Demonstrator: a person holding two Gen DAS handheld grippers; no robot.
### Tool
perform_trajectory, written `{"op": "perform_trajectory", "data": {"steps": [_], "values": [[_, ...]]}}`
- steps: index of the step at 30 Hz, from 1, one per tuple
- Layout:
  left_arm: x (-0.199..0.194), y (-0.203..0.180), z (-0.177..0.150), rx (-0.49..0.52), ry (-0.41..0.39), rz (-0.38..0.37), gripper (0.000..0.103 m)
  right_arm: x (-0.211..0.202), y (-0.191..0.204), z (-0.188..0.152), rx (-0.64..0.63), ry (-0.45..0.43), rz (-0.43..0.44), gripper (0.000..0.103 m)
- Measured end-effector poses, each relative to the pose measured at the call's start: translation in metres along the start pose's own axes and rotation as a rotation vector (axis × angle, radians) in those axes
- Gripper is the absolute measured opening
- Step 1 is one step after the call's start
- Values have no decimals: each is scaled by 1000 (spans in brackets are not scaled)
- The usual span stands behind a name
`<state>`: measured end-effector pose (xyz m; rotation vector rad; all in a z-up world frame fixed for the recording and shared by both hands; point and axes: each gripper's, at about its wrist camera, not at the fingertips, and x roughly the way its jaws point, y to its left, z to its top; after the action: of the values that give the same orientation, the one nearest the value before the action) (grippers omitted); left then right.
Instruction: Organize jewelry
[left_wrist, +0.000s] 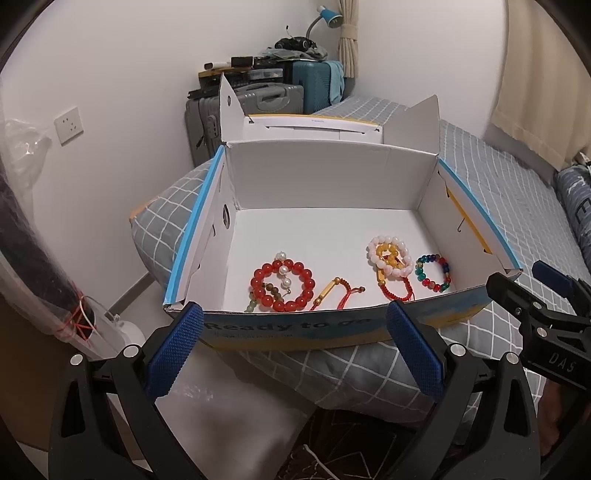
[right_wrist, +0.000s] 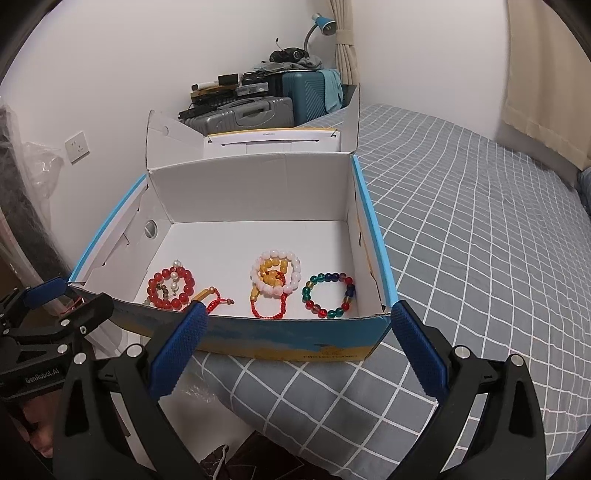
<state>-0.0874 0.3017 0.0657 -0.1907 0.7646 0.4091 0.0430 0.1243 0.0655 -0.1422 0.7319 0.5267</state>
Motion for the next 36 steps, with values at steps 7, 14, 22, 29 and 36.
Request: {"op": "perform_trajectory", "data": {"steps": [7, 14, 22, 29, 36], "values": [[-3, -1, -2, -1, -13, 24, 97, -2, 1, 0, -10, -4, -5, 96], [-1, 1, 1, -7, -6, 38, 97, -2, 0, -1, -12, -4, -4, 96], [-2, -1, 0, -7, -12, 27, 97, 0, 1, 1, -10, 2, -5, 96], [-2, -5, 0, 8, -15, 36, 97, 1, 2, 1, -9, 4, -8, 96], [-3, -6, 1, 15, -28, 49, 97, 2, 3, 0, -11, 6, -8, 96]]}}
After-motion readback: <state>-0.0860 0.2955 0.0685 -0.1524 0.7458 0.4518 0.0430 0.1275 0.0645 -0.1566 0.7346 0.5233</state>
